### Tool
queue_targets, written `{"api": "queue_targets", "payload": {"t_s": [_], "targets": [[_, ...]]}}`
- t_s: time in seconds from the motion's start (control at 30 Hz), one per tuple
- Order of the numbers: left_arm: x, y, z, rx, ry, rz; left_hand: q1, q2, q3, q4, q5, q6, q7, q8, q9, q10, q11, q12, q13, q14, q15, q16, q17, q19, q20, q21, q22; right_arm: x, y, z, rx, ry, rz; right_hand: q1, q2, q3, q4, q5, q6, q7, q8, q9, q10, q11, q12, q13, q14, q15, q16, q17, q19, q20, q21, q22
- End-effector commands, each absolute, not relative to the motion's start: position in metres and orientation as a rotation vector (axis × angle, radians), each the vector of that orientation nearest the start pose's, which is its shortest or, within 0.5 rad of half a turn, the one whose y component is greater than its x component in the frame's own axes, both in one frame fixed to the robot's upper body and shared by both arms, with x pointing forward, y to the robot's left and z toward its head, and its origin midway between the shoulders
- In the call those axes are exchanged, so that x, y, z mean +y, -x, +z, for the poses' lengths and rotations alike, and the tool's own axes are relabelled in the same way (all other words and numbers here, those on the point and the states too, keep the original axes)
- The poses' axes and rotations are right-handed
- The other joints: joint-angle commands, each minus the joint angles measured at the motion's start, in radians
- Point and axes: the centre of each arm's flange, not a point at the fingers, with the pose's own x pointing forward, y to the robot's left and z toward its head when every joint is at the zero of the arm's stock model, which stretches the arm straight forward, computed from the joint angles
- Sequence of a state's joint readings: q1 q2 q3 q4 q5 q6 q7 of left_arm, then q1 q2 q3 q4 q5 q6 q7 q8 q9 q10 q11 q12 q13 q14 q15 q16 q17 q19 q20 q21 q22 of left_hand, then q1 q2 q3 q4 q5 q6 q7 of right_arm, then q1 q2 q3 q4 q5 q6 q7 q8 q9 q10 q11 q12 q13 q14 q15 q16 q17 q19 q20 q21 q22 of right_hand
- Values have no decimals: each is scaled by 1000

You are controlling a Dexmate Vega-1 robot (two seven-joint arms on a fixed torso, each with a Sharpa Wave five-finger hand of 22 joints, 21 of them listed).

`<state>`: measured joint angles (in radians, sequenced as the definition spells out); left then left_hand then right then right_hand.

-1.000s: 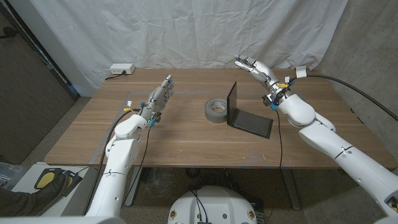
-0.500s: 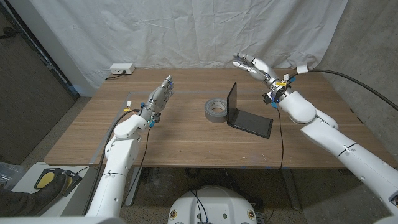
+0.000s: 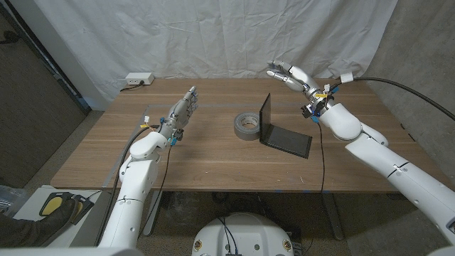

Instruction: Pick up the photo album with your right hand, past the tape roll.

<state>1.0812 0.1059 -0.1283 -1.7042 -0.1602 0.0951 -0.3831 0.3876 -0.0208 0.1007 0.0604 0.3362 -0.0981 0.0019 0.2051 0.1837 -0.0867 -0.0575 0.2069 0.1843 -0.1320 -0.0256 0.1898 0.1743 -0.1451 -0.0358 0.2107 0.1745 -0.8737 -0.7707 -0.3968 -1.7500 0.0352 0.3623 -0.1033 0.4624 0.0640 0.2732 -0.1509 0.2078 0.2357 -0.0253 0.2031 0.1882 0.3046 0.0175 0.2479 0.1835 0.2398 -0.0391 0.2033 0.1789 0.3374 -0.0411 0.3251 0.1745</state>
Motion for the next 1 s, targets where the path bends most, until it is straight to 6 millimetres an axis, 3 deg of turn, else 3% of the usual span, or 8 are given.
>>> {"api": "queue_targets", "payload": {"t_s": [0.03, 0.3, 0.43, 1.0], "targets": [[276, -591, -30, -545, -31, -284, 10, 0, -2, -5, -1, 2, -1, -4, 3, -1, 2, -2, 1, 2, 7, -4, 5, 1, -81, -2, 5, -225, -534, 72, -1076, 841, 181, 28, 23, 26, -7, -3, -10, -7, -6, 4, 11, -7, 1, 4, 26, -32, 5, 4, 29, -73, -2, 2], [275, -591, -31, -549, -28, -282, 11, 1, -3, -5, -3, 2, 0, -5, 3, 0, 2, -2, 1, 1, 5, -5, 5, 1, -80, -3, 5, -223, -529, 75, -1081, 895, 169, 61, 25, 43, -18, -9, -23, -29, -9, 4, 16, -16, -2, 4, 28, -36, -2, 2, 36, -75, -10, 1], [277, -591, -32, -543, -30, -280, 12, 2, -3, -5, -3, 2, -2, -5, 3, -1, 2, -3, 1, 1, 6, -5, 5, 1, -80, -3, 5, -223, -527, 77, -1076, 929, 163, 72, 22, 48, -18, -10, -38, -50, -13, 5, 14, -14, -6, 4, 22, -35, -8, 2, 32, -73, -18, 1], [277, -588, -28, -547, -32, -288, 14, 4, -6, -5, -7, 1, -1, -6, 3, -1, 2, -3, 1, 1, 9, -5, 5, 0, -78, -5, 5, -221, -512, 89, -1045, 1136, 141, 117, 14, 68, -21, -8, -69, -89, -15, 6, -20, -20, -25, 5, -8, -24, -20, 3, 22, -64, -44, 0]]}}
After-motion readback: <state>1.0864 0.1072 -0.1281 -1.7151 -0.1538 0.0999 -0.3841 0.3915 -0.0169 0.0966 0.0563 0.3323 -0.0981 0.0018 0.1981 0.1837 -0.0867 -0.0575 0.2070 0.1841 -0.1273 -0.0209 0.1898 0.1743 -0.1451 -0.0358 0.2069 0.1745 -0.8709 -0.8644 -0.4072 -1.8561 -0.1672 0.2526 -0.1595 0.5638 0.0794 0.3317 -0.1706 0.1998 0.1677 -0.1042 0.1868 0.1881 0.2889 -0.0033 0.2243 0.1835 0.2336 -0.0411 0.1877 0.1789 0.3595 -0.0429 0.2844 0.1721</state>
